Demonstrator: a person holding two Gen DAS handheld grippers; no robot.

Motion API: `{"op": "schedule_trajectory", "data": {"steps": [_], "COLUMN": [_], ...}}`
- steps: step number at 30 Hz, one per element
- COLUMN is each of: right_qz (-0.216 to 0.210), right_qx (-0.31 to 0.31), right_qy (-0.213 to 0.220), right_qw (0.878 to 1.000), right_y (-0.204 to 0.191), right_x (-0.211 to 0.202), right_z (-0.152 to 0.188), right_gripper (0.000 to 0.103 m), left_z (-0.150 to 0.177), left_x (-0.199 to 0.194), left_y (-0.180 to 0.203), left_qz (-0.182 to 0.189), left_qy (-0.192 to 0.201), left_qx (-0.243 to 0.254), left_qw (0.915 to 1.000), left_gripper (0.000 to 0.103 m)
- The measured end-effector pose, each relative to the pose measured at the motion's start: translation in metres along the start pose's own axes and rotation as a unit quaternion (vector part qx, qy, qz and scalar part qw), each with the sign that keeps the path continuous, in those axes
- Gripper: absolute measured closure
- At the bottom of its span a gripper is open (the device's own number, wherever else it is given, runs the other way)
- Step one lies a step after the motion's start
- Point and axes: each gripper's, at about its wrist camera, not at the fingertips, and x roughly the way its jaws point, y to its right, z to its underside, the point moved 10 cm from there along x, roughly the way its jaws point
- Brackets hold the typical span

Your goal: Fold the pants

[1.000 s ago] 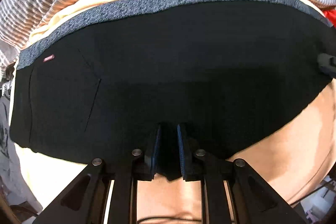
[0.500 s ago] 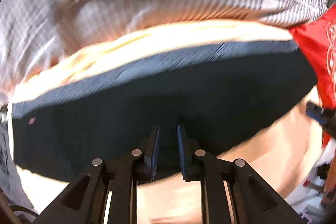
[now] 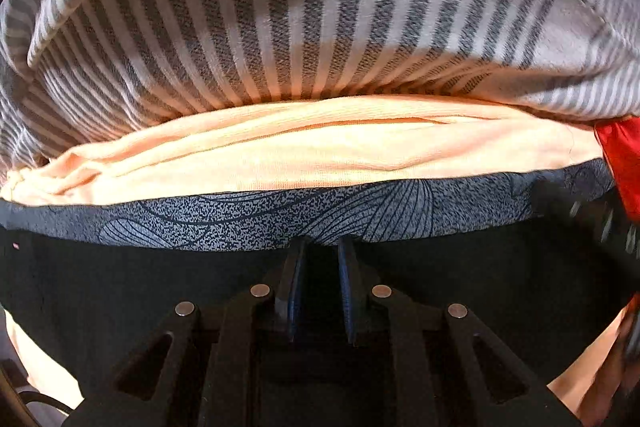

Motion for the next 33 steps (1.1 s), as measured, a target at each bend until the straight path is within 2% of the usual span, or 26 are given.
{"op": "schedule_trajectory", "data": {"steps": [2, 4, 6, 8, 10, 12, 13, 14, 16, 18, 23, 25, 28, 30, 33], "right_qz": [0.032, 0.028, 0.026, 0.012, 0.006, 0.029, 0.009, -0.017, -0.037, -0.051, -0.114, -0.128, -0.152, -0.168, -0.189], "right_qx": [0.042, 0.083, 0.062, 0.037, 0.021, 0.036, 0.074, 0.126, 0.179, 0.188, 0.209, 0.213, 0.23, 0.257, 0.294], "right_qy": [0.021, 0.025, 0.034, 0.035, 0.018, 0.002, 0.008, 0.019, 0.038, 0.04, 0.029, 0.034, 0.039, 0.039, 0.049], "right_qw": [0.998, 0.996, 0.997, 0.999, 1.0, 0.999, 0.997, 0.992, 0.982, 0.98, 0.971, 0.968, 0.96, 0.951, 0.936], "right_y": [0.038, 0.065, 0.067, 0.058, 0.055, 0.079, 0.092, 0.103, 0.114, 0.108, 0.095, 0.088, 0.092, 0.093, 0.1], "right_x": [-0.012, -0.031, -0.06, -0.077, -0.076, -0.067, -0.068, -0.073, -0.087, -0.097, -0.105, -0.097, -0.084, -0.074, -0.066], "right_z": [-0.013, -0.016, -0.006, 0.014, 0.039, 0.061, 0.065, 0.068, 0.076, 0.086, 0.116, 0.118, 0.115, 0.115, 0.115], "right_gripper": [0.094, 0.095, 0.095, 0.09, 0.09, 0.093, 0.103, 0.103, 0.103, 0.099, 0.08, 0.078, 0.068, 0.068, 0.068], "left_z": [0.009, 0.008, 0.006, 0.003, 0.0, 0.006, 0.006, 0.016, 0.021, 0.035, 0.035, 0.031, 0.035, 0.044, 0.06], "left_x": [-0.003, -0.005, -0.005, -0.002, -0.001, -0.003, -0.004, -0.009, -0.015, -0.031, -0.038, -0.042, -0.057, -0.066, -0.066], "left_y": [0.012, 0.017, 0.02, 0.025, 0.035, 0.044, 0.047, 0.047, 0.049, 0.037, 0.034, 0.036, 0.041, 0.044, 0.053], "left_qz": [-0.002, -0.005, -0.012, -0.022, -0.032, -0.038, -0.039, -0.038, -0.034, -0.032, -0.045, -0.047, -0.035, -0.021, -0.022], "left_qy": [0.006, 0.005, 0.005, 0.01, 0.017, 0.02, 0.02, 0.019, 0.02, 0.022, 0.013, 0.007, -0.012, -0.019, -0.029], "left_qx": [0.005, 0.005, 0.008, 0.017, 0.031, 0.043, 0.047, 0.049, 0.055, 0.061, 0.063, 0.064, 0.057, 0.051, 0.064], "left_qw": [1.0, 1.0, 0.9999, 0.9996, 0.9989, 0.9981, 0.9979, 0.9979, 0.9978, 0.9974, 0.9969, 0.9968, 0.9977, 0.9983, 0.9973], "left_gripper": [0.085, 0.085, 0.085, 0.085, 0.085, 0.085, 0.085, 0.085, 0.085, 0.085, 0.085, 0.085, 0.085, 0.085, 0.085]}}
